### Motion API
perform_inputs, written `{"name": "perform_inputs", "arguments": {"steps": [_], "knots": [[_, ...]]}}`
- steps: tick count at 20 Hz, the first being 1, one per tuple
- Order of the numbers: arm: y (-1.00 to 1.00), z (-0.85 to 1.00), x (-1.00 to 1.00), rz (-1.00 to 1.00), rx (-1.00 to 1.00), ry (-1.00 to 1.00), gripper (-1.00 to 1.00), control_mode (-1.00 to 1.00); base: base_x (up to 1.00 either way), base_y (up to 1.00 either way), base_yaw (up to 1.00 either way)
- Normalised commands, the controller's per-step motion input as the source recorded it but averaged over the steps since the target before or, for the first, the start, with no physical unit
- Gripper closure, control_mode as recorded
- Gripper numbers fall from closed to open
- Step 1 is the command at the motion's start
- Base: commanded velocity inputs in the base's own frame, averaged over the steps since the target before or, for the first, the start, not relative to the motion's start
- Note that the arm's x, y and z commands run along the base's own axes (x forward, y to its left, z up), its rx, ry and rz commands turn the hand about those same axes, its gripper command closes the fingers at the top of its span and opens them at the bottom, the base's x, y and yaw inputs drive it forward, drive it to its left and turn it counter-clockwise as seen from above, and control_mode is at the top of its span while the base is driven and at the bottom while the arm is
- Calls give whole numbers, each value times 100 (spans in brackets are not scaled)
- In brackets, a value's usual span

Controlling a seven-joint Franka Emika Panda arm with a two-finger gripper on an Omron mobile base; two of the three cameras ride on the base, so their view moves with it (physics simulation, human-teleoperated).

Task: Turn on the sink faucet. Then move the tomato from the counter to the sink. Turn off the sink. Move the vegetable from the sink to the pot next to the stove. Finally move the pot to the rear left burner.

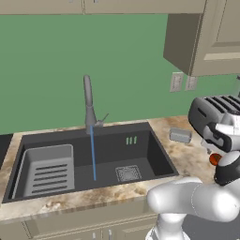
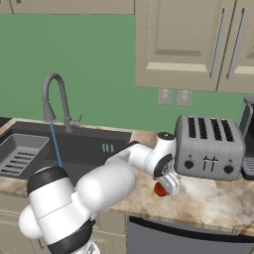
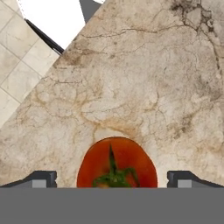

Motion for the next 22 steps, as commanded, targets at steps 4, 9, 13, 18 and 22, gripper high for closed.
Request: {"name": "perform_inputs", "arguments": {"steps": [4, 9, 13, 18, 22], "knots": [[0, -15, 0, 0, 0, 0, -100, -100, 0, 0, 0], [0, -16, 1, 0, 0, 0, -100, -100, 0, 0, 0], [0, -13, 8, 0, 0, 0, -100, -100, 0, 0, 0], [0, -10, 5, 0, 1, 0, -100, -100, 0, 0, 0], [0, -11, 2, 0, 0, 0, -100, -100, 0, 0, 0]]}}
